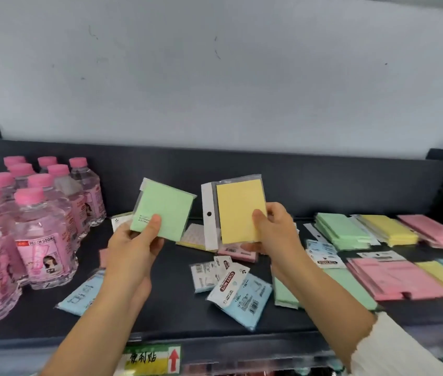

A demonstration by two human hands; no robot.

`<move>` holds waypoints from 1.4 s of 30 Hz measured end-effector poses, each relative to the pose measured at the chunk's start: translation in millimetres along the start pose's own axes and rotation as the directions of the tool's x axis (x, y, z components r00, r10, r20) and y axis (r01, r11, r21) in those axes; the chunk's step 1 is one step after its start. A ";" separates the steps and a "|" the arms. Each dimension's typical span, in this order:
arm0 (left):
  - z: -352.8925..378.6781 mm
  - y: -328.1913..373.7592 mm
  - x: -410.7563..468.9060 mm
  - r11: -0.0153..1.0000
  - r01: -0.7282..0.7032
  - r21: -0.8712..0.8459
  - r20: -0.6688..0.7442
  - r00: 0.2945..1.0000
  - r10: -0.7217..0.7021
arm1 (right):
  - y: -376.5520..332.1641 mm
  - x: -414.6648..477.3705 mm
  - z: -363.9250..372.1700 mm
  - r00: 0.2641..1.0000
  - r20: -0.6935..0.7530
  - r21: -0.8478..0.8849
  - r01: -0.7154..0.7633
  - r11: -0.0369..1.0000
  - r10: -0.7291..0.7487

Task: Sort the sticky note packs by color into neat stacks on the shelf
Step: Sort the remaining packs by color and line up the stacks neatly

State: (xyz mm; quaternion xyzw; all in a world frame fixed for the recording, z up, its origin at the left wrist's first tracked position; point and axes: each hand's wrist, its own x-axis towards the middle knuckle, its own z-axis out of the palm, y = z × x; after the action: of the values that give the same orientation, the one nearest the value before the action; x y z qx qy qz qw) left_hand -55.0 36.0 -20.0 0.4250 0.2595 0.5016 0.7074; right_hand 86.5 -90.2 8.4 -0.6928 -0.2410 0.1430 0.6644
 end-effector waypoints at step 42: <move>95.2 -59.5 -140.9 0.854 0.504 0.127 0.643 0.614 -0.458 | 30.5 -194.4 -167.4 0.658 -0.753 -0.014 -0.036 0.999 0.013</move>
State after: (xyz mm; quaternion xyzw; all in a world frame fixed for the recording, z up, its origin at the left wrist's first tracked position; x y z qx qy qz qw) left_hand -1.4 -135.6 -31.6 0.4633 0.0839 0.1215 0.8738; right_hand 13.8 -334.7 -32.8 -0.7024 0.0622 -0.1504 0.6929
